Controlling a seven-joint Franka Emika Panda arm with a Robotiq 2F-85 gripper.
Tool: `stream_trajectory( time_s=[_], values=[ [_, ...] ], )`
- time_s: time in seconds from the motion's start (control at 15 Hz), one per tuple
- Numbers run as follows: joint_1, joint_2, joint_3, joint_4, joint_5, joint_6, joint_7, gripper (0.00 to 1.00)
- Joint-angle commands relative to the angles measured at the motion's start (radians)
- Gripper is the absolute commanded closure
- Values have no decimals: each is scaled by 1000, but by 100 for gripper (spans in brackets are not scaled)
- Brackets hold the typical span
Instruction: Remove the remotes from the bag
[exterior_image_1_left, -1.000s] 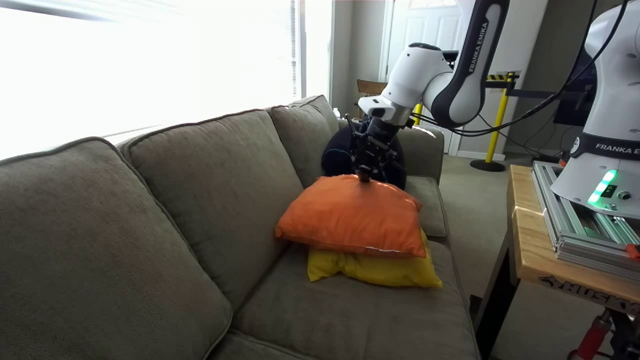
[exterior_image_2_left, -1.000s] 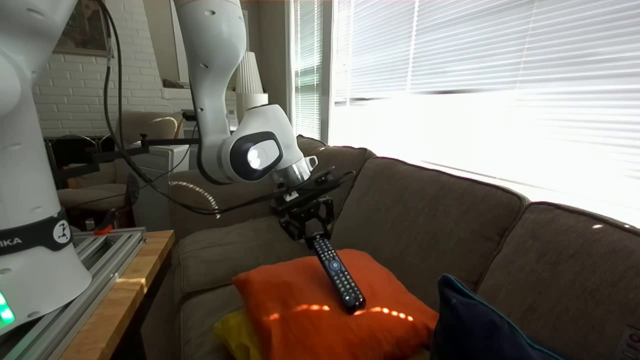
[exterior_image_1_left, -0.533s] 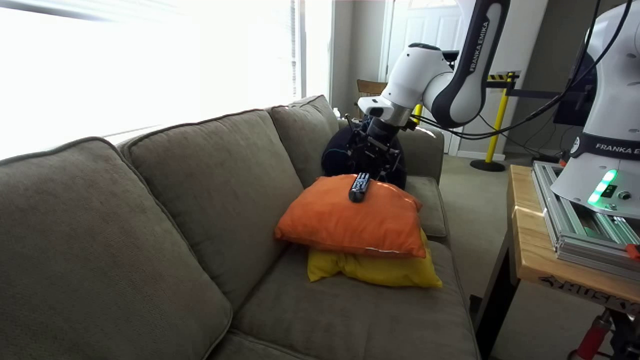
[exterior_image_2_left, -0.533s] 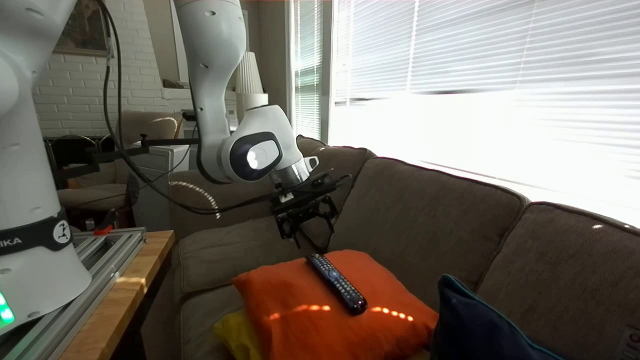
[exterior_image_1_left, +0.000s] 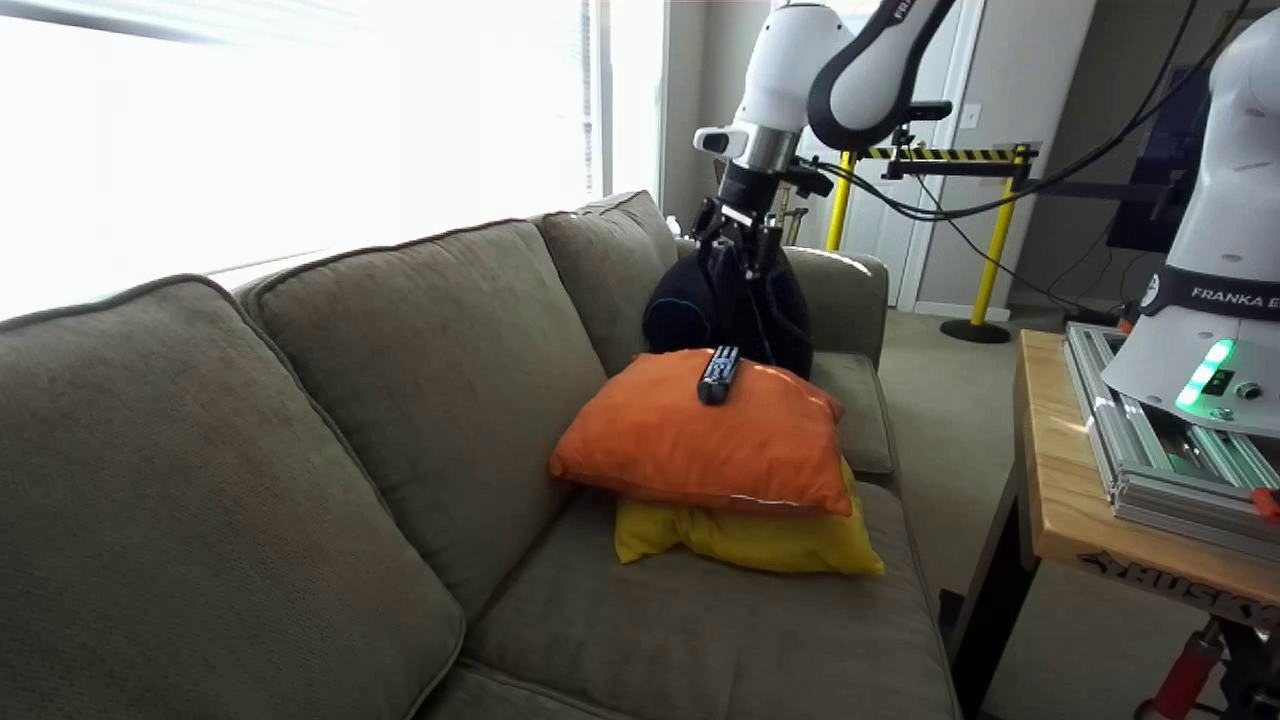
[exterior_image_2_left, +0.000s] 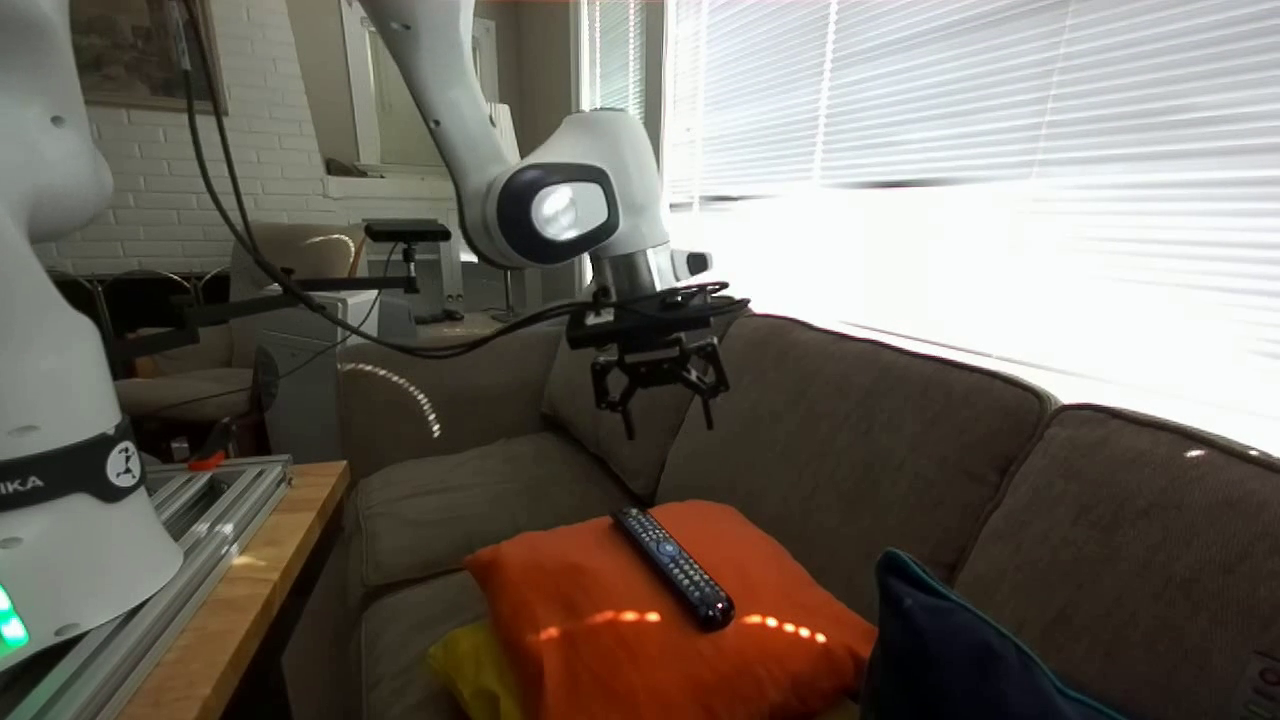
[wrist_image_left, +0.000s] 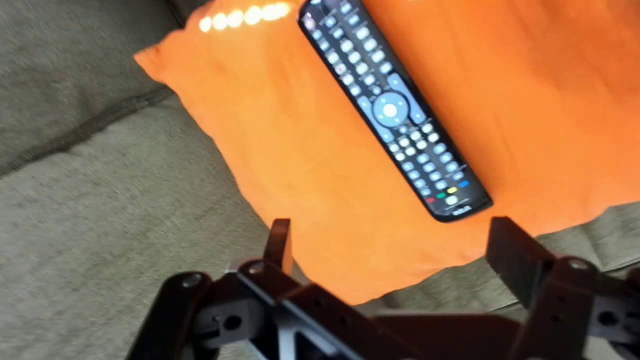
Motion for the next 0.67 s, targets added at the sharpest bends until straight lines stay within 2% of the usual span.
stream_trajectory(
  time_s=[0.0, 0.27, 0.6],
  values=[
    [-162, -6, 63, 159, 128, -158, -20, 0],
    [-240, 64, 18, 358, 178, -252, 52, 0],
    [-314, 191, -4, 575, 240, -305, 180, 0]
  ],
)
